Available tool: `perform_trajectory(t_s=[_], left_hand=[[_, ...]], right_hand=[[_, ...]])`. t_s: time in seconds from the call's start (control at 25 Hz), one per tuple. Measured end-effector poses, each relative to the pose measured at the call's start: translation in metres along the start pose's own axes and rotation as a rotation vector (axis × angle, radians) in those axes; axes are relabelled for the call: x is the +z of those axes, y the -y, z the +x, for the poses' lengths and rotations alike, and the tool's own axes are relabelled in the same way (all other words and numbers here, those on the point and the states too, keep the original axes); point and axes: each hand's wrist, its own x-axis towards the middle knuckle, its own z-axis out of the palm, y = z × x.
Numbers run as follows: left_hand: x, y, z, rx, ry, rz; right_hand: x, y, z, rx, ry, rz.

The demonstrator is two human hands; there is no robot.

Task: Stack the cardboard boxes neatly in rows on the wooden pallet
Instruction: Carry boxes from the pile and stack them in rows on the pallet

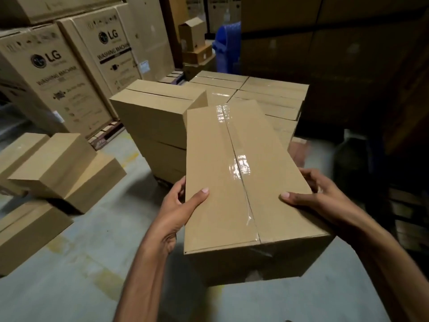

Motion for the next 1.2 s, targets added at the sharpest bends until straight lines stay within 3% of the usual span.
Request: perform_trajectory(t_s=[0.32,0.84,1.2], left_hand=[[0.139,-0.032,0.060,0.032,-0.031,-0.059],[0.236,-0.101,0.268,0.048,-0.084,-0.030],[0.350,-0.115,0.413,0.064,-0.359,-0.070]], right_hand=[[-0.134,0.022,0.099,-0.090,0.040,-0.068],[-0.214,0.074,0.340,-0.118,0.112,-0.104],[-0.293,0.083,0.575,-0.163,0.367,-0.143]])
